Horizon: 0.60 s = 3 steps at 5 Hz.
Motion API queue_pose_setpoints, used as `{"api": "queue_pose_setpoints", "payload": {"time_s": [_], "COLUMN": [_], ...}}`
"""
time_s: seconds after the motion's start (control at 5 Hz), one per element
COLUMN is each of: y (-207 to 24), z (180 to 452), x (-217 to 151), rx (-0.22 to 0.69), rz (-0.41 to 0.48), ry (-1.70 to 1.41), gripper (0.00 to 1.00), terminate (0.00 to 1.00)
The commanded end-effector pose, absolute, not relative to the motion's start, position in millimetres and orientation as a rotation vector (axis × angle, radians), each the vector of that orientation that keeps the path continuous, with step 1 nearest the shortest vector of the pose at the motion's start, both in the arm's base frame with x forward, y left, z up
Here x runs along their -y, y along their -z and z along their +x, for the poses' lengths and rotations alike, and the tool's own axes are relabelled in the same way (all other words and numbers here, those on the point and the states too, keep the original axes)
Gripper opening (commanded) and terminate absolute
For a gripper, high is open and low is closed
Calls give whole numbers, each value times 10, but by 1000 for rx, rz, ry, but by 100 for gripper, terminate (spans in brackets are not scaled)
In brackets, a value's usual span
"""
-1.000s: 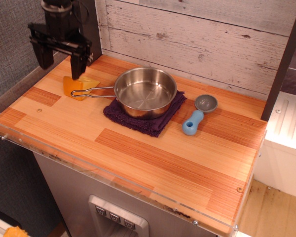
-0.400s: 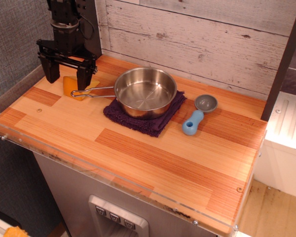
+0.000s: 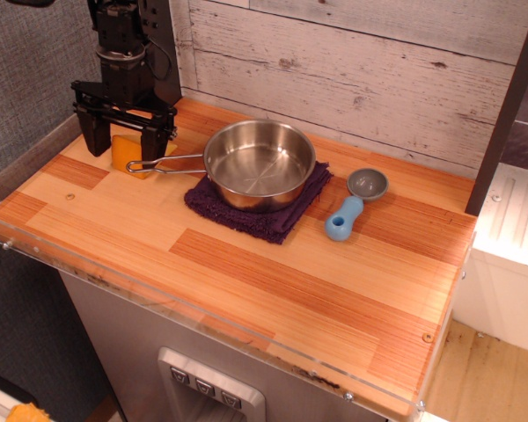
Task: Place the orange block inside of the silver pot.
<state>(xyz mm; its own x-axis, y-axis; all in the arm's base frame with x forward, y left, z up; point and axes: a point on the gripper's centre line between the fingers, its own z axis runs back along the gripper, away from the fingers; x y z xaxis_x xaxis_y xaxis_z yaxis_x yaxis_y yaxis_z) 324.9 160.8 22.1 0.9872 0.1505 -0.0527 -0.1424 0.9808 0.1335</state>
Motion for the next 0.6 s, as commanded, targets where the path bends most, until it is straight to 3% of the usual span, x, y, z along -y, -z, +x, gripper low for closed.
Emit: {"api": "queue_pose_setpoints", "payload": {"time_s": [0.0, 0.2, 0.4], "y": [-433, -658, -1062], "z": [3261, 3249, 3220], "x": [-1579, -1497, -1319], "rx": [-6, 48, 150], "rz": [141, 140, 168], "ry": [-136, -124, -108], "gripper": [0, 0, 0], "terminate": [0, 0, 0]}}
